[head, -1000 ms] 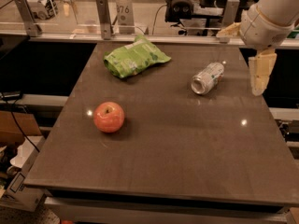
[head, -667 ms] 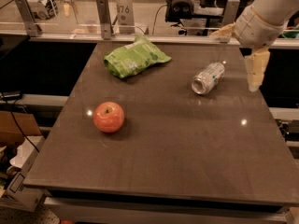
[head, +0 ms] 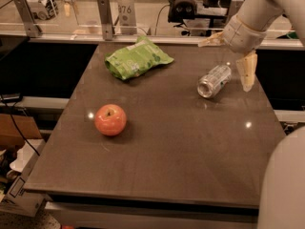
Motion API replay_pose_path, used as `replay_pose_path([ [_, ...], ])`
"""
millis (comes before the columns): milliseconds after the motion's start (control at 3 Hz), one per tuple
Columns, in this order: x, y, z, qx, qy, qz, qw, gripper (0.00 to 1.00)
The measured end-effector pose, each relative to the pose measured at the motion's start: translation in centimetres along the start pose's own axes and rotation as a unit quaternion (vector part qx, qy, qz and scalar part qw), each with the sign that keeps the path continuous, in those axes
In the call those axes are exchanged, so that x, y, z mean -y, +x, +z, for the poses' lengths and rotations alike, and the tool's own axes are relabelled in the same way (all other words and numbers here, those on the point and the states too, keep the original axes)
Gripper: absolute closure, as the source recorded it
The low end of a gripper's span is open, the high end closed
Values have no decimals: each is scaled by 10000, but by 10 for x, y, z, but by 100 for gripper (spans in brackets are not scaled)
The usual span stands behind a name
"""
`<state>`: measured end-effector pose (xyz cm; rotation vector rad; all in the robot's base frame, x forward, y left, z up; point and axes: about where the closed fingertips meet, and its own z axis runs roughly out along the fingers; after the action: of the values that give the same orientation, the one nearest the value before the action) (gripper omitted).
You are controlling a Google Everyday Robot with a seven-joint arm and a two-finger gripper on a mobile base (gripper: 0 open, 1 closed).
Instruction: Place 7up can upright
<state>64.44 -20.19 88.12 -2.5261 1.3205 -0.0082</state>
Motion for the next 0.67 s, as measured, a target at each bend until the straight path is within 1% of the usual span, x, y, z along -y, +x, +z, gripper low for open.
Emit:
replay_pose_path([
  [333,5,7,20,-184,-215,-331,9991,0],
  [667,1,13,35,-451,-538,-601,9957,0],
])
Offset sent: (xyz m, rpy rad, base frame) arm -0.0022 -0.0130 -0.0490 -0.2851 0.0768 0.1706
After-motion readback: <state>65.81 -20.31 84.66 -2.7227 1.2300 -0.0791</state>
